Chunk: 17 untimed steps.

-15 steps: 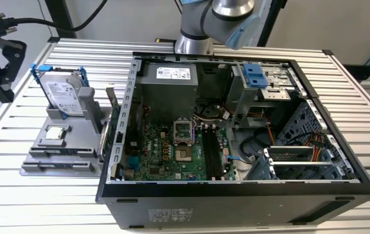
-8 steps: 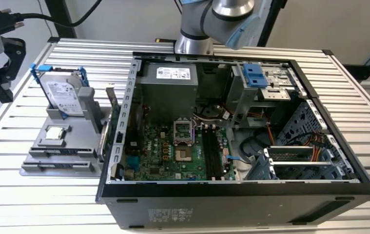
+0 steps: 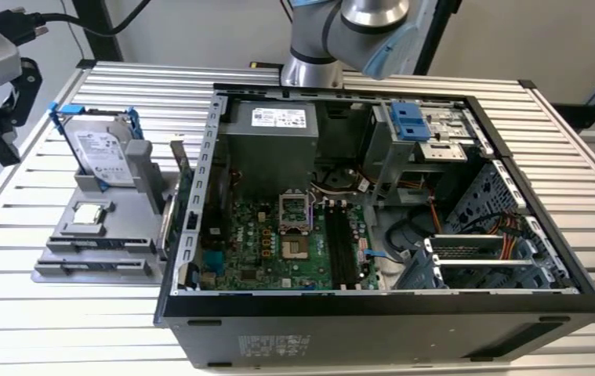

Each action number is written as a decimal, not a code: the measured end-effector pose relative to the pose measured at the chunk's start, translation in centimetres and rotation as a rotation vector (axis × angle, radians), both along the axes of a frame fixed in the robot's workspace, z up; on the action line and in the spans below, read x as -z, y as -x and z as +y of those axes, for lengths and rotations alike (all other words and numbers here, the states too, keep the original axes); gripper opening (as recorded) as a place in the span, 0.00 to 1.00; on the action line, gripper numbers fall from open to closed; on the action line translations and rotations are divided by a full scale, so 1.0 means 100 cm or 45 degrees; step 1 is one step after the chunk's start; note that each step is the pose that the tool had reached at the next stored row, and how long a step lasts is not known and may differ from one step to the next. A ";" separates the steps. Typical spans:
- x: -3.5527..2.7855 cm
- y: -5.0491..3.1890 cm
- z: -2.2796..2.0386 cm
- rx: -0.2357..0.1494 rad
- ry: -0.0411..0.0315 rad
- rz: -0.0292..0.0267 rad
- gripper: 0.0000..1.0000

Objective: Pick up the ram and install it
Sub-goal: 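Pick up the ram and move it above insertion slot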

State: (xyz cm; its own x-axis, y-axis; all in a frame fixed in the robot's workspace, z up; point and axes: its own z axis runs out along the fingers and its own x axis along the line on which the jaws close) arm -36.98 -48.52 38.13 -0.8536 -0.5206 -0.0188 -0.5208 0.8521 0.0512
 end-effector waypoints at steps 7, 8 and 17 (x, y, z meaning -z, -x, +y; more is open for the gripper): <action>-0.0001 -0.0002 0.0000 -0.159 0.0001 0.0001 0.00; -0.0002 -0.0009 -0.0001 -0.175 0.0002 0.0002 0.00; 0.0001 -0.0077 0.0000 -0.307 -0.0001 -0.0001 0.00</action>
